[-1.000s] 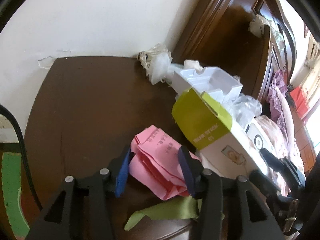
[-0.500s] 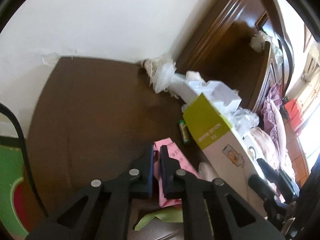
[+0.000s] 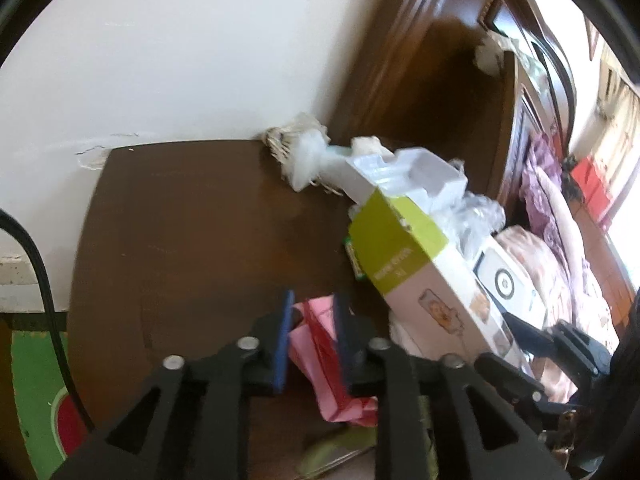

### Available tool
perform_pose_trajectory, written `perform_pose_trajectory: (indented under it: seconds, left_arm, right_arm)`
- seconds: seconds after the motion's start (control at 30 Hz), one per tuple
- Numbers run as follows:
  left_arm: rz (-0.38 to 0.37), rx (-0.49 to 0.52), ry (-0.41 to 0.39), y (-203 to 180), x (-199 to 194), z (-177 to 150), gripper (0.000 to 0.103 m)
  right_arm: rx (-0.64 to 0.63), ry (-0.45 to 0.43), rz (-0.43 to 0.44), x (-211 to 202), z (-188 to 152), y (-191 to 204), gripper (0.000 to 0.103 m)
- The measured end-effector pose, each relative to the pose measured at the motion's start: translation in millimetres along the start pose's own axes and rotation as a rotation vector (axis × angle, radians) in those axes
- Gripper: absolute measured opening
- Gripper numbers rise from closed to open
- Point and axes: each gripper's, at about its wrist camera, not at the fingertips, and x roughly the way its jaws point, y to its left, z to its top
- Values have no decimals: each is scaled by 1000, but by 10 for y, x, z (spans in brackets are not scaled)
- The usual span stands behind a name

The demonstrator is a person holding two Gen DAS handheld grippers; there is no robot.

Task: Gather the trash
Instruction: 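Close the left gripper on the pink papers while the right gripper grasps the white photo box, then carry the pink papers and photo box over the red trash bin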

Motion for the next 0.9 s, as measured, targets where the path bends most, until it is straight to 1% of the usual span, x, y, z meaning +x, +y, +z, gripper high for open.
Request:
perform_pose_trajectory:
  seconds: [0.03,0.1,0.13,0.23,0.3,0.33,0.37,0.5,0.57,0.6,0.63,0.67,0.73,0.8,0.9]
  left_arm:
    - [-16,9,8,-19,9,-6,43]
    - [-35,15,21,-34,-1,-17,55]
    - [-44,15,29,-38,-1,-24,59]
    - [-55,12,65,-40,19,-63,61]
    - [-50,-5,106,-21,73,-102,61]
    - [-58,-22,124,0,100,-127,61]
    - [-62,-25,97,7,76,-142,61]
    - [-65,-16,76,-26,91,-171,60]
    - [-47,0,73,-72,113,-180,45]
    - [-40,1,73,-84,131,-181,31]
    - [-38,-8,72,-80,147,-179,20]
    - [-48,-24,77,-59,159,-177,15]
    - [-83,-71,83,5,175,-163,8]
    - [-103,-91,73,44,148,-136,6]
    - [-95,-84,38,49,66,-93,5]
  right_arm:
    - [7,16,8,22,5,-9,41]
    - [3,41,5,69,-1,-4,41]
    - [-4,51,4,100,-10,3,41]
    - [-2,53,1,155,-25,2,41]
    - [17,51,12,166,-23,-19,41]
    - [22,50,14,178,-32,-21,41]
    - [24,50,15,191,-39,-17,40]
    - [17,58,16,286,-71,6,40]
    - [21,55,15,311,-80,18,40]
    - [24,51,16,314,-77,16,40]
    - [29,49,18,317,-71,14,40]
    - [31,46,19,315,-68,13,39]
    - [30,38,16,319,-56,13,39]
    - [29,24,10,272,-62,26,38]
    - [35,-12,9,204,-17,44,38]
